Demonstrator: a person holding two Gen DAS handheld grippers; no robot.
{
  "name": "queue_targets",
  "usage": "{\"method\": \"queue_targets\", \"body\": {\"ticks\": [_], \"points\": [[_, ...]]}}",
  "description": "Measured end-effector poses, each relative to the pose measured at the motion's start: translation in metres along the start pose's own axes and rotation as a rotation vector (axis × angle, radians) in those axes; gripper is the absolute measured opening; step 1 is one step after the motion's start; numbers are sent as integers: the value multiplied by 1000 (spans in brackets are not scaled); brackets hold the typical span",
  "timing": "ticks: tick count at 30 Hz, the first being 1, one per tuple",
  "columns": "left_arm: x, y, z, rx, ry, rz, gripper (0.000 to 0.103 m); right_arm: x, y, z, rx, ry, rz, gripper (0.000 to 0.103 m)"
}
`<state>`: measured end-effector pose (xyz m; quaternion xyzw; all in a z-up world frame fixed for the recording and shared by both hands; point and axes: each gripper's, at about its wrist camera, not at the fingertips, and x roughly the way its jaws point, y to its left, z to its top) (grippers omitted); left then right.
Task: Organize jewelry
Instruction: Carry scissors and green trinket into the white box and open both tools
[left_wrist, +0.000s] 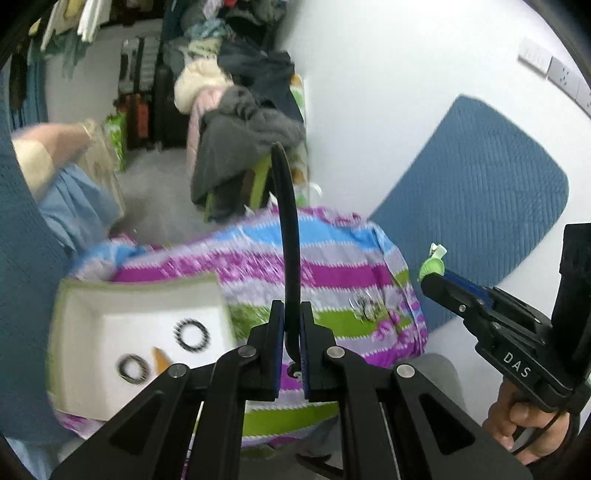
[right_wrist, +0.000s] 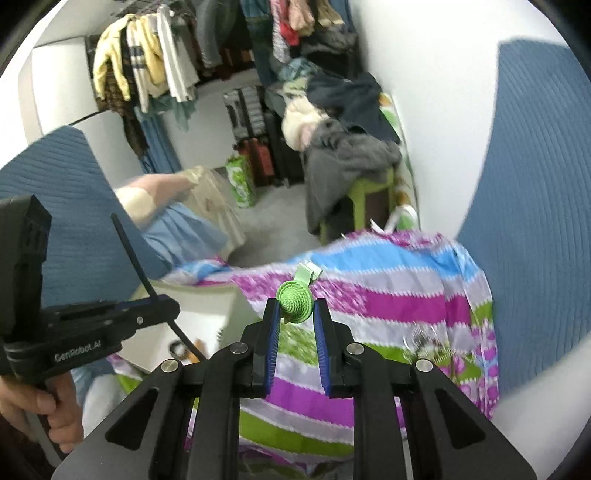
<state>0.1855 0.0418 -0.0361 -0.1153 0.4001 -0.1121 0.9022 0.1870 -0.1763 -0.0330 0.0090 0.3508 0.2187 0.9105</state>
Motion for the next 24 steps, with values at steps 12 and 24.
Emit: {"method": "queue_targets", "body": {"ticks": [12, 24], "points": [[-26, 66, 0, 15, 15, 118, 6, 45, 79, 10, -58, 40, 102, 16], [25, 151, -44, -66, 160, 159, 6, 128, 129, -44, -123, 241, 132, 16]]}}
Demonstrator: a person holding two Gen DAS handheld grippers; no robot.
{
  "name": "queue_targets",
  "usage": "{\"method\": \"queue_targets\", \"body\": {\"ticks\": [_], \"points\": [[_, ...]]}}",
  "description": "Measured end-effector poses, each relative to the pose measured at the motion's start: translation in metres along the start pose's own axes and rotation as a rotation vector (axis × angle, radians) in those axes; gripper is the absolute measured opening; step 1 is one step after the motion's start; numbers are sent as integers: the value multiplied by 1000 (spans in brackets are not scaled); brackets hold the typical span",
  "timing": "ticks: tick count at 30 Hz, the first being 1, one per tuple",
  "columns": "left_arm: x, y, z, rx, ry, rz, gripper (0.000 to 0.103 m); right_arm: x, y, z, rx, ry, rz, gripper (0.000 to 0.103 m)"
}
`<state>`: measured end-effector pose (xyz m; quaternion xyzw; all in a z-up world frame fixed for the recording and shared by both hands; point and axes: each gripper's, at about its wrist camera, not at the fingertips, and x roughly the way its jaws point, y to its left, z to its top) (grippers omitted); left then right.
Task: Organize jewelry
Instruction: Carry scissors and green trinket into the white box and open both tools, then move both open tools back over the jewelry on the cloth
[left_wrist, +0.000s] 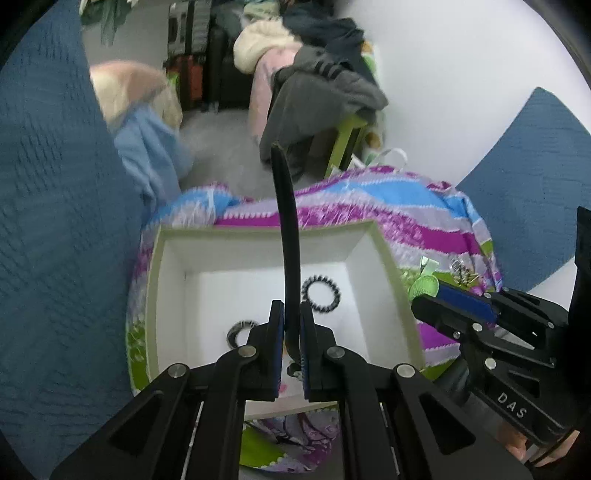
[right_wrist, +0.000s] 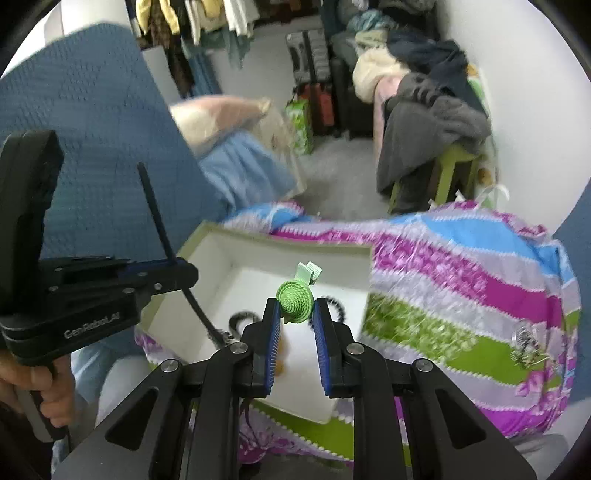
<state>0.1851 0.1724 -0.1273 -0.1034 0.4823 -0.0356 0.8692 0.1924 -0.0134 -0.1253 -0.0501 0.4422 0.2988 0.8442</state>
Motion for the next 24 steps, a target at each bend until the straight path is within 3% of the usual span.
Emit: {"method": "queue_targets", "body": {"ticks": [16, 21, 24], "points": [[54, 27, -23, -54, 107, -4, 7, 56, 6, -25, -25, 138, 3, 16], [51, 32, -25, -69, 98, -11, 8, 56, 4, -25, -23, 141, 19, 17], [43, 30, -22, -73, 90, -21, 9, 47, 4, -21, -25, 115, 47, 33]]}}
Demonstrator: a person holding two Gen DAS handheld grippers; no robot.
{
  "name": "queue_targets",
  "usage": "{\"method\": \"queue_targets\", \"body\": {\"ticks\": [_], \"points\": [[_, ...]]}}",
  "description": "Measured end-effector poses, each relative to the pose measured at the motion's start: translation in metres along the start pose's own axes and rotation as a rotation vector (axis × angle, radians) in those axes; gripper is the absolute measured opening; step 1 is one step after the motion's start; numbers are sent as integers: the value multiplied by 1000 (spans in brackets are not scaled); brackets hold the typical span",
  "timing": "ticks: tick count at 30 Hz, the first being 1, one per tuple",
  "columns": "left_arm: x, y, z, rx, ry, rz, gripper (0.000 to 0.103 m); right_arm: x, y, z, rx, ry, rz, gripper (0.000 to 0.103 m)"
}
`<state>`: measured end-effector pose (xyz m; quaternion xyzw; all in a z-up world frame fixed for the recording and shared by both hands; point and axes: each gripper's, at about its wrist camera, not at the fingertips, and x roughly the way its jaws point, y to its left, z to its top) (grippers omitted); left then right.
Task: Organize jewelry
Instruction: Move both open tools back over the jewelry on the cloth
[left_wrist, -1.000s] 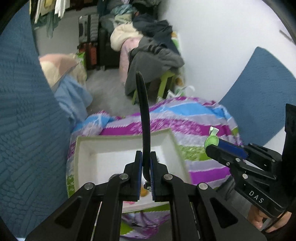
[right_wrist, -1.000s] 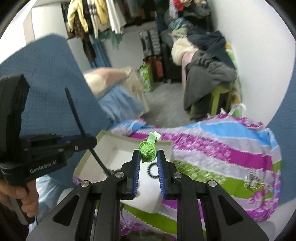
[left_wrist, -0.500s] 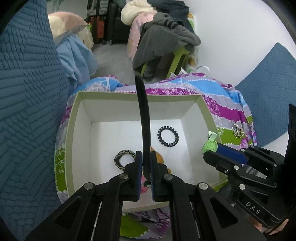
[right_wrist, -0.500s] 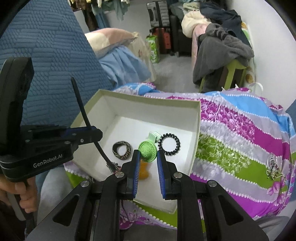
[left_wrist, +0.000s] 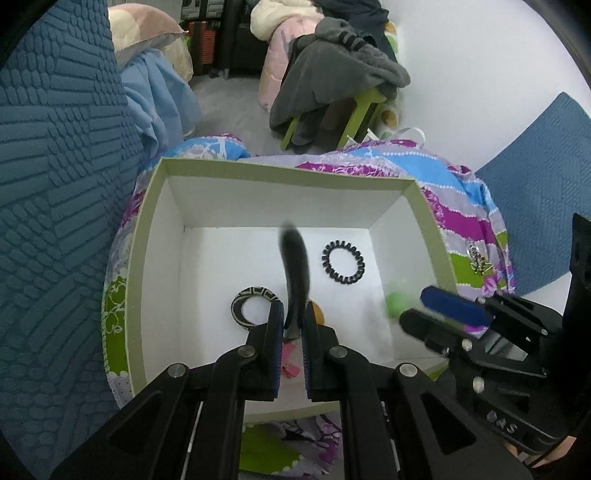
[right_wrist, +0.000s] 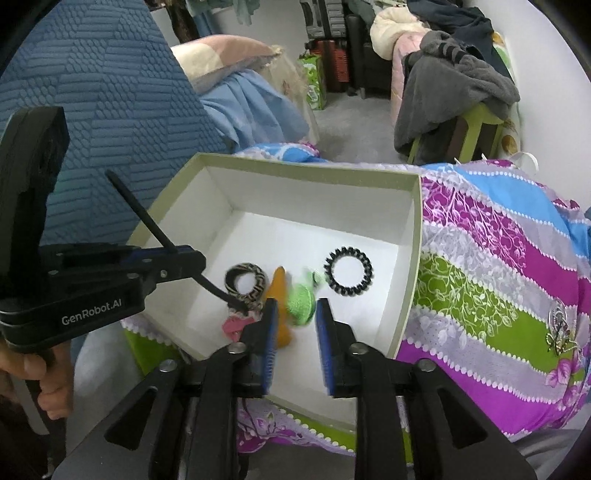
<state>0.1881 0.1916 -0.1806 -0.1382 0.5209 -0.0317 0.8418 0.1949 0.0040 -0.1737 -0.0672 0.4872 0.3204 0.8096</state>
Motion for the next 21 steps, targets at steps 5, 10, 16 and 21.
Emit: {"method": "queue_targets", "body": {"ticks": [5, 10, 16, 21], "points": [[-15, -9, 3, 2, -37, 27, 45, -23, 2, 7, -16, -66, 27, 36], [-37, -21, 6, 1, -112, 19, 61, -53, -5, 12, -18, -144, 31, 36], [-54, -49, 12, 18, -179, 11, 61, -90, -26, 11, -11, -244, -17, 36], [-57, -84, 19, 39, -218, -23, 61, -113, -57, 4, 23, -298, -67, 36]]}}
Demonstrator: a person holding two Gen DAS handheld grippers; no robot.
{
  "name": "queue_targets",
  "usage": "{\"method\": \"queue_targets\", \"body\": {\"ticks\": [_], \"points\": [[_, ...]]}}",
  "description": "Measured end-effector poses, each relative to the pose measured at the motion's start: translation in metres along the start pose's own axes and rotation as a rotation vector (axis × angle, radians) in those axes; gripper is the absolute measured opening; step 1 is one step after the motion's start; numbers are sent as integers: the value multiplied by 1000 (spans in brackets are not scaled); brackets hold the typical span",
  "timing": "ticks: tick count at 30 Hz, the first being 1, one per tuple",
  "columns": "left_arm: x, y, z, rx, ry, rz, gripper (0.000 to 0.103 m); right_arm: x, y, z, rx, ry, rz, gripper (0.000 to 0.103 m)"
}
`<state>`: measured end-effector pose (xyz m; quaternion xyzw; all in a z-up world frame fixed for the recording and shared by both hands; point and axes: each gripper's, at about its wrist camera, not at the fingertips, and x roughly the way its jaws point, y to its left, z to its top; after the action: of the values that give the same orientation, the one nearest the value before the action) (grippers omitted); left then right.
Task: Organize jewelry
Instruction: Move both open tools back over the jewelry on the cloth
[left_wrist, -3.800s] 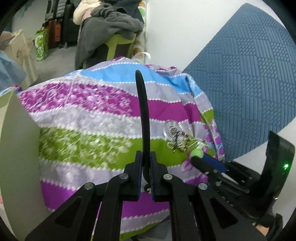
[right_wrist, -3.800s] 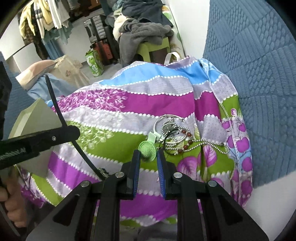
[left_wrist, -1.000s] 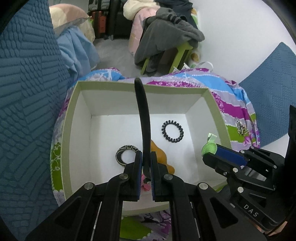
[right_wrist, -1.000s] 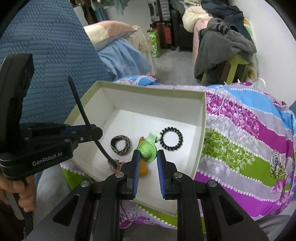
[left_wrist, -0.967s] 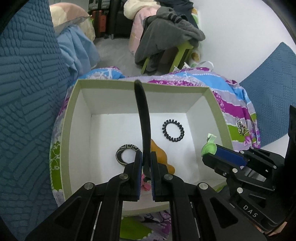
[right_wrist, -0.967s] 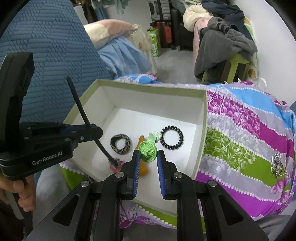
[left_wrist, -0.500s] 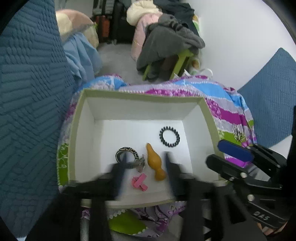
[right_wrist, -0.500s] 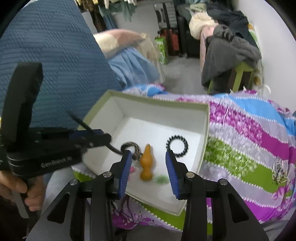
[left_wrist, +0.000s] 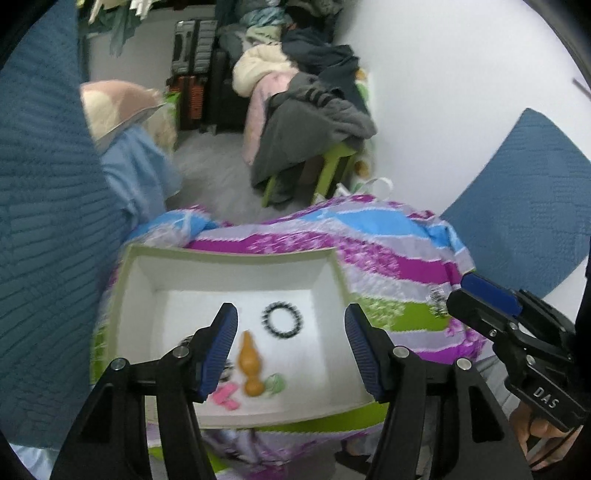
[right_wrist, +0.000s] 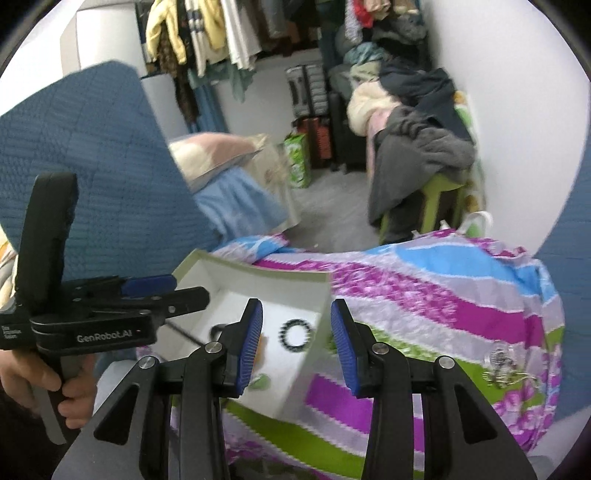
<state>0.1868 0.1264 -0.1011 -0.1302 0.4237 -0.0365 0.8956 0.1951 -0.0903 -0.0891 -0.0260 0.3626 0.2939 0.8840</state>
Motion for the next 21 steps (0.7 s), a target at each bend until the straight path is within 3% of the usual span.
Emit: {"method": "queue_targets", "body": {"ticks": [13, 21], "points": [[21, -88, 10, 59, -46, -64, 61, -36, -89, -17, 110, -62, -107, 36], [47, -136, 8, 94, -60, -102, 61, -51, -149, -46, 186, -56, -163, 36]]}}
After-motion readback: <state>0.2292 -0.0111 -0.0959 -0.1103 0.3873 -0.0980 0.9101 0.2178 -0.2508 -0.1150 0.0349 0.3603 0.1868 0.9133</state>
